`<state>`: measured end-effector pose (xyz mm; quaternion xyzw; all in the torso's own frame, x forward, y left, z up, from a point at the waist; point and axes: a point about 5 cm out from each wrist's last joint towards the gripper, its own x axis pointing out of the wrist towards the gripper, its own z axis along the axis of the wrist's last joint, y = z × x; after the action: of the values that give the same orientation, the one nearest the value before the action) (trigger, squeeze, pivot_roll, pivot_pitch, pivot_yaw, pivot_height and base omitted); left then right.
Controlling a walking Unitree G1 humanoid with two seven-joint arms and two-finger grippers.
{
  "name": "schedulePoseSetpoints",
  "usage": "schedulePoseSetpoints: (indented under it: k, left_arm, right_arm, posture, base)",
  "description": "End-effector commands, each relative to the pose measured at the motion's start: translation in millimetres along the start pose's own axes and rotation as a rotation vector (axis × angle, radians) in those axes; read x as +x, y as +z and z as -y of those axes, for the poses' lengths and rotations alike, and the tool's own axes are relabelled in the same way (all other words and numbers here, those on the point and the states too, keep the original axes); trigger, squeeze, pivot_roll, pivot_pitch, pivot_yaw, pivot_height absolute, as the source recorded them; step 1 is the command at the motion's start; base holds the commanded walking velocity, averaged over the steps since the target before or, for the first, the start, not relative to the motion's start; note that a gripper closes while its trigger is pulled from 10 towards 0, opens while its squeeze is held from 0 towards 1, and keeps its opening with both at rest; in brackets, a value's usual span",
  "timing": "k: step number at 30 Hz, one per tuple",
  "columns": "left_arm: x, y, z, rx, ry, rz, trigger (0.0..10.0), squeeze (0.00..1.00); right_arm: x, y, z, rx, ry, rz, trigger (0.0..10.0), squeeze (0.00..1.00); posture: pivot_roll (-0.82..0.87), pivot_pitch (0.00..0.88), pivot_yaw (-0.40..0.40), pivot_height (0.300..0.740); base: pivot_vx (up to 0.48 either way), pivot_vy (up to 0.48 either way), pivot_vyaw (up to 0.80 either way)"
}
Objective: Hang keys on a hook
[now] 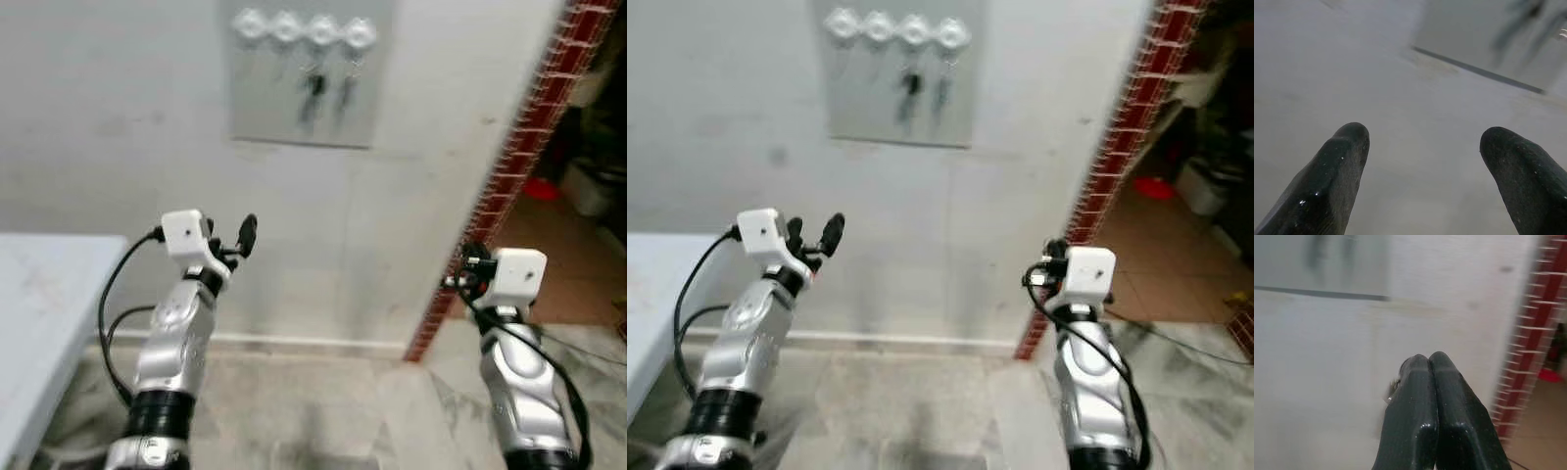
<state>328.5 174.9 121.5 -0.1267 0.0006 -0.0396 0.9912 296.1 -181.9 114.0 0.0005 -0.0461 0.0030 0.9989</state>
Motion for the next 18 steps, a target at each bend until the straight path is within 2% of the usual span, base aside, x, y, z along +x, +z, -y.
schedulePoseSetpoints:
  k: [1, 3, 18]
  left_arm:
    - [3.6, 1.0, 12.8, -0.01, -0.036, 0.006, 10.0, 0.0]
    - [3.3, 1.2, 12.7, -0.008, -0.036, 0.006, 10.0, 0.0]
    - [5.2, 4.0, 19.8, 0.077, -0.054, -0.006, 10.0, 0.0]
  right_arm:
    - [-0.2, 4.5, 10.7, -0.015, -0.027, 0.013, 10.0, 0.0]
    - [-0.9, 4.6, 10.4, -0.014, -0.027, 0.012, 10.0, 0.0]
    - [1.5, 12.9, 10.9, -0.02, -0.014, 0.044, 10.0, 0.0]
  posture:
    - [0.01, 0.0, -0.03, 0.74]
    - [0.01, 0.0, -0.027, 0.74]
    - [0.01, 0.0, -0.018, 0.74]
  base:
    - [0.0, 0.476, 0.0]
    - [0.0, 0.48, 0.0]
    - [0.0, 0.0, 0.0]
